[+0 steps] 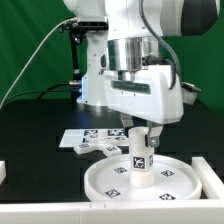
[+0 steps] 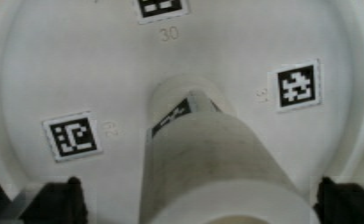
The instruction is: Assemble round table
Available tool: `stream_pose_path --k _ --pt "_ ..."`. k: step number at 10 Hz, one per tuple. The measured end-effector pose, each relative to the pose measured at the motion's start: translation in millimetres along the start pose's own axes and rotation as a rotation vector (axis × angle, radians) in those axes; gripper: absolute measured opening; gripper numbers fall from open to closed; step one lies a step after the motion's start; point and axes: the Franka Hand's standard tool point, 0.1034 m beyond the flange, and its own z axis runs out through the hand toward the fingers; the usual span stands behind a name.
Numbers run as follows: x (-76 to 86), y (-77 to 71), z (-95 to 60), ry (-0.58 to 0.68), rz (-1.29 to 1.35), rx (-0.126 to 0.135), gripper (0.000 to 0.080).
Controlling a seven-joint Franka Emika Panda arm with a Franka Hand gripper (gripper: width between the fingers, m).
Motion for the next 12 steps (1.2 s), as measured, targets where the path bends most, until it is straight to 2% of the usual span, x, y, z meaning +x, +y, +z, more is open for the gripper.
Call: stream_pose_path --k 4,5,6,8,9,10,12 --pt "0.3 0.9 0.5 0.003 -0.304 -0.004 0.0649" --pt "1.8 -3.6 -1.7 -0.005 -0.592 -0.028 0.0649" --pt "4.8 -5.3 -3.0 -0.005 -0.689 -0.032 0.0649" --pt "5.0 -3.9 -2.2 -0.002 -0.66 -0.033 0.0627" --pt "5.0 -3.9 -2.2 -0.002 -0.641 -0.032 0.045" --pt "5.0 -3.9 -2.2 -0.001 -0.575 -0.032 0.0403" --pt "4.9 -3.8 -1.6 0.002 -0.408 -0.032 0.0403"
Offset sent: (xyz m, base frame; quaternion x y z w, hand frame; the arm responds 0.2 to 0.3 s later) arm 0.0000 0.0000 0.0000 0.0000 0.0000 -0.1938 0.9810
